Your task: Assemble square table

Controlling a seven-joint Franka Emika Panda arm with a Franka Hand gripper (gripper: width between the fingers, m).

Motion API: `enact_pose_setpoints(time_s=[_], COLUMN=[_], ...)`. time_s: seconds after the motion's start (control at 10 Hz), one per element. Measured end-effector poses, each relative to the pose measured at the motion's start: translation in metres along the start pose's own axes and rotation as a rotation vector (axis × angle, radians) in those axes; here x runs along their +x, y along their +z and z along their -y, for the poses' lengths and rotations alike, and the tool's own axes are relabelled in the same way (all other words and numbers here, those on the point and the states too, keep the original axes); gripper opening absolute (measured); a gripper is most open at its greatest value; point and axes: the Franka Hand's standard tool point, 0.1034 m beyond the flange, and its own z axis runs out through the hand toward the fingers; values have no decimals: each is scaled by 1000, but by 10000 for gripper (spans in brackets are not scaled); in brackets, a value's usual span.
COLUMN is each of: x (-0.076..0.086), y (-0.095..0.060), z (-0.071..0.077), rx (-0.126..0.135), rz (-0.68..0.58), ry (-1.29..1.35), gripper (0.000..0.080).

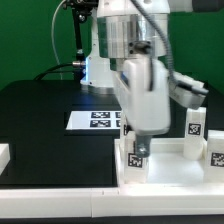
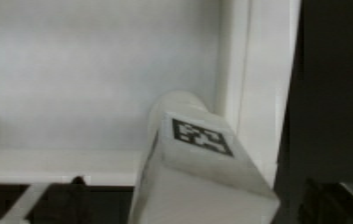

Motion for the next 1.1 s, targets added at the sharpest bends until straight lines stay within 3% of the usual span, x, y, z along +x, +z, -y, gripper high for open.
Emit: enact_pose_setpoints(time_s=[0.1, 0.5, 0.7, 1.0, 1.1], x=[-7, -3, 8, 11, 11], y=[0, 1, 1, 3, 4], z=[0, -1, -2, -2, -2], rx=[-4, -7, -19, -4, -3], rz=[-4, -5, -14, -49, -50], ry=[-25, -325, -736, -836, -815], gripper=[638, 649, 649, 649, 532])
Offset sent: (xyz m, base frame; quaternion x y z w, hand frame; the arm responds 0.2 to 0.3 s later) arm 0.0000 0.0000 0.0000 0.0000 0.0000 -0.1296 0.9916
